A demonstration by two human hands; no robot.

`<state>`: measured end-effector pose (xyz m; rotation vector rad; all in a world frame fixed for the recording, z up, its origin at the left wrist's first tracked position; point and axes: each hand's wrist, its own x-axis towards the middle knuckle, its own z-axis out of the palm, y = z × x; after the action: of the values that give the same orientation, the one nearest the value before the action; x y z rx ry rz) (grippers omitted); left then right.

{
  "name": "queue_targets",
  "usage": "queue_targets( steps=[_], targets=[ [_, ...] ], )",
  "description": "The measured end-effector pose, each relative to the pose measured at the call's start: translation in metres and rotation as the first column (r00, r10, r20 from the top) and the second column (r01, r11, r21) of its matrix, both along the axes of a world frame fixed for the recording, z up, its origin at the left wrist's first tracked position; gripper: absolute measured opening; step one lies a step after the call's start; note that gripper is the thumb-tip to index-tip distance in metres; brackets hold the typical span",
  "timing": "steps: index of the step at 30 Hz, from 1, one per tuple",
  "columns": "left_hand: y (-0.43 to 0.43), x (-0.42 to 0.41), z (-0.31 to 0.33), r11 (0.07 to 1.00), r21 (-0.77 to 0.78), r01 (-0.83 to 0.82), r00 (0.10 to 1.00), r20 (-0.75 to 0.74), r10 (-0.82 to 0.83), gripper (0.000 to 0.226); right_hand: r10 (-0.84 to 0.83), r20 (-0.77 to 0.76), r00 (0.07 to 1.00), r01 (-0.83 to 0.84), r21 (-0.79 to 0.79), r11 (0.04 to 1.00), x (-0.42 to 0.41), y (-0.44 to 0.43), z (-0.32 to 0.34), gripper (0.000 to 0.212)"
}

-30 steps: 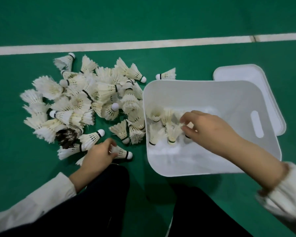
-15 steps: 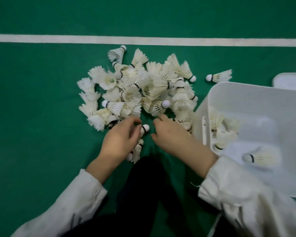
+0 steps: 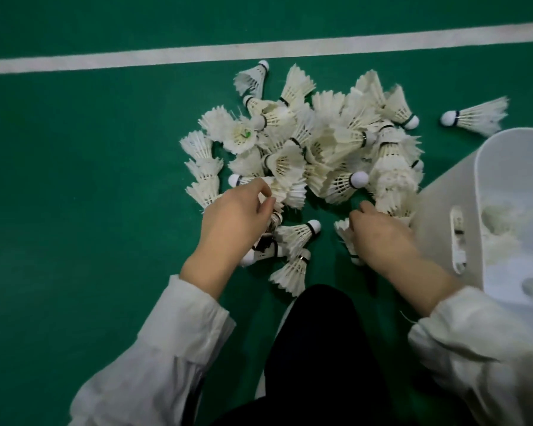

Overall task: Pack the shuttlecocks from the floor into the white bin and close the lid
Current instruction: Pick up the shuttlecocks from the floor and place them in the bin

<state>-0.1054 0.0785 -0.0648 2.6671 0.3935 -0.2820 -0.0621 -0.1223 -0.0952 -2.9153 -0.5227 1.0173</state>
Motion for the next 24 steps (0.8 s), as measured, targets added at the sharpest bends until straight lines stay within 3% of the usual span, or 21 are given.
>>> queue_targets(
  steps=[3, 6, 9, 12, 14, 18, 22, 24],
  targets=[
    [0.018, 0.006, 0.004, 0.998, 0.053, 0.031, 0.995, -0.094, -0.026, 0.023, -0.113, 0.057, 0.992, 0.102, 0.167, 0.981, -0.001, 0.009, 0.011, 0.012],
    [0.023, 0.020, 0.007, 0.987, 0.151, 0.053, 0.998, -0.047, -0.047, 0.028, -0.236, 0.112, 0.965, 0.167, 0.430, 0.887, -0.003, 0.019, 0.027, 0.007],
    [0.010, 0.041, 0.007, 0.965, 0.240, 0.103, 0.994, 0.004, -0.107, 0.043, -0.264, 0.088, 0.961, 0.170, 0.565, 0.807, 0.000, 0.026, 0.040, 0.004],
    [-0.007, 0.058, 0.002, 0.933, 0.319, 0.165, 0.983, 0.023, -0.182, 0.055, -0.261, 0.101, 0.960, 0.155, 0.585, 0.796, 0.005, 0.027, 0.040, 0.006],
    [-0.017, 0.067, -0.003, 0.924, 0.345, 0.166, 0.986, -0.040, -0.163, 0.057, -0.260, 0.116, 0.959, 0.152, 0.566, 0.810, 0.008, 0.025, 0.038, 0.008],
    [-0.024, 0.077, -0.026, 0.910, 0.384, 0.155, 0.985, -0.128, -0.114, 0.043, -0.256, 0.138, 0.957, 0.144, 0.539, 0.830, 0.010, 0.020, 0.038, 0.008],
    [-0.015, 0.067, -0.034, 0.929, 0.365, 0.062, 0.996, 0.037, -0.081, 0.015, -0.283, 0.099, 0.954, 0.183, 0.555, 0.811, 0.011, 0.018, 0.042, 0.007],
    [-0.009, 0.061, -0.024, 0.968, 0.251, -0.024, 0.992, 0.127, -0.009, 0.026, -0.297, 0.086, 0.951, 0.194, 0.582, 0.790, 0.014, 0.016, 0.051, 0.006]
  ],
)
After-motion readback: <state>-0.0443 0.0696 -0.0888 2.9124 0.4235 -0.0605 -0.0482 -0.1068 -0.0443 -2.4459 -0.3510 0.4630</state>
